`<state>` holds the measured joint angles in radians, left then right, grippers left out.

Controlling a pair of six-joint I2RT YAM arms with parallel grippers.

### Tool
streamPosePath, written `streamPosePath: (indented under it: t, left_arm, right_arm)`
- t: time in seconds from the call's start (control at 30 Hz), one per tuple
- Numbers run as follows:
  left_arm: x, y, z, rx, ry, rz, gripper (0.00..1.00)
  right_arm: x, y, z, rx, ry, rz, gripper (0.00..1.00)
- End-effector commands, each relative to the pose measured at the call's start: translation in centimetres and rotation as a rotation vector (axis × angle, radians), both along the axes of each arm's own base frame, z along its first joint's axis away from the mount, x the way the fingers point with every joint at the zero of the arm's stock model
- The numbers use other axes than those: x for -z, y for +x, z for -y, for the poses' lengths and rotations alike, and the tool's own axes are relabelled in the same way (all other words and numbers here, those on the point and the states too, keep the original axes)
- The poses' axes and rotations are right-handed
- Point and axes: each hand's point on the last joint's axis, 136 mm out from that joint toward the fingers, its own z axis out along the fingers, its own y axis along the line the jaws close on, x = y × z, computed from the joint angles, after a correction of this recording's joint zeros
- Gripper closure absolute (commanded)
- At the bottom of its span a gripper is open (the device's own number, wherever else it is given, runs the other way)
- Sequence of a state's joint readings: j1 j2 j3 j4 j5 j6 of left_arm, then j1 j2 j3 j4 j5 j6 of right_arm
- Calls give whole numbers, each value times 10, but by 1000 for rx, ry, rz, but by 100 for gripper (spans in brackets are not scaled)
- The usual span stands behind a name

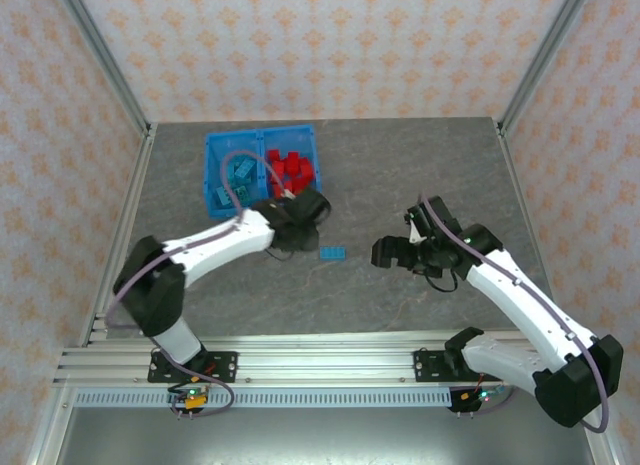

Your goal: Sort the legos into containers by color

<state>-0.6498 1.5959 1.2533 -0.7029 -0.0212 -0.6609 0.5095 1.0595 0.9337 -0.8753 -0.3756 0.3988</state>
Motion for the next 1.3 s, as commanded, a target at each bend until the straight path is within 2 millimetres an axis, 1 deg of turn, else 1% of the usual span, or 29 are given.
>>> streamPosePath:
  t: [0.0, 0.07, 0.13, 0.23, 0.27, 0.33, 0.4, 0.47, 0.57, 0.6, 0.67, 0.7, 0.77, 0.87, 0.9, 1.03, 1.1, 1.13, 1.17, 1.2, 1.23, 1.27]
  left_arm:
    - [-47, 35, -53, -91, 76, 139, 72]
    - [-62, 55, -81, -164, 88, 185, 72]
    - [-71, 75, -106, -238, 85, 215, 72]
    - [-74, 106, -135, -335, 52, 241, 73]
    - [-72, 118, -144, -366, 38, 246, 73]
    - [-63, 136, -157, -416, 10, 236, 73]
    - [-50, 153, -167, -444, -3, 212, 73]
    - [-35, 167, -170, -452, -34, 168, 72]
    - [-7, 180, -169, -456, -85, 101, 68]
    - [-2, 181, -169, -462, -98, 90, 66]
    - [5, 182, -170, -470, -127, 74, 57]
    - [5, 182, -170, -472, -137, 75, 53]
    - [0, 180, -169, -468, -150, 83, 49]
    - [-10, 174, -169, -456, -162, 102, 45]
    - [-23, 171, -168, -449, -170, 126, 44]
    - [-47, 154, -163, -431, -216, 165, 44]
    - [-61, 143, -152, -402, -252, 192, 44]
    - [-67, 135, -142, -371, -261, 204, 44]
    - [-70, 126, -129, -329, -259, 211, 44]
    - [-74, 118, -117, -288, -257, 217, 44]
    - [-76, 108, -102, -233, -254, 223, 43]
    - [-74, 99, -88, -182, -250, 220, 42]
  right_arm:
    - [-15, 29, -15, 35, 60, 76, 1]
    - [-14, 38, -19, 42, 65, 81, 1]
    - [-12, 45, -23, 50, 69, 80, 1]
    - [-10, 48, -25, 55, 73, 80, 1]
    - [-5, 49, -25, 58, 65, 65, 2]
    - [-2, 47, -24, 58, 58, 55, 2]
    - [0, 45, -22, 59, 49, 54, 1]
    - [5, 43, -19, 62, 35, 43, 2]
    - [0, 40, -16, 72, 45, 63, 1]
    - [0, 39, -16, 74, 47, 64, 1]
    - [0, 39, -15, 79, 51, 64, 1]
    - [0, 39, -16, 79, 54, 64, 1]
    - [1, 38, -16, 80, 57, 61, 1]
    - [2, 40, -18, 77, 59, 61, 1]
    - [2, 41, -19, 78, 62, 61, 1]
    - [3, 46, -22, 78, 65, 60, 1]
    - [0, 49, -23, 83, 73, 71, 2]
    - [-1, 50, -23, 86, 73, 77, 1]
    - [-2, 51, -23, 91, 72, 82, 1]
    - [4, 53, -22, 94, 57, 68, 1]
    - [3, 54, -21, 99, 51, 72, 1]
    - [3, 55, -20, 103, 44, 75, 1]
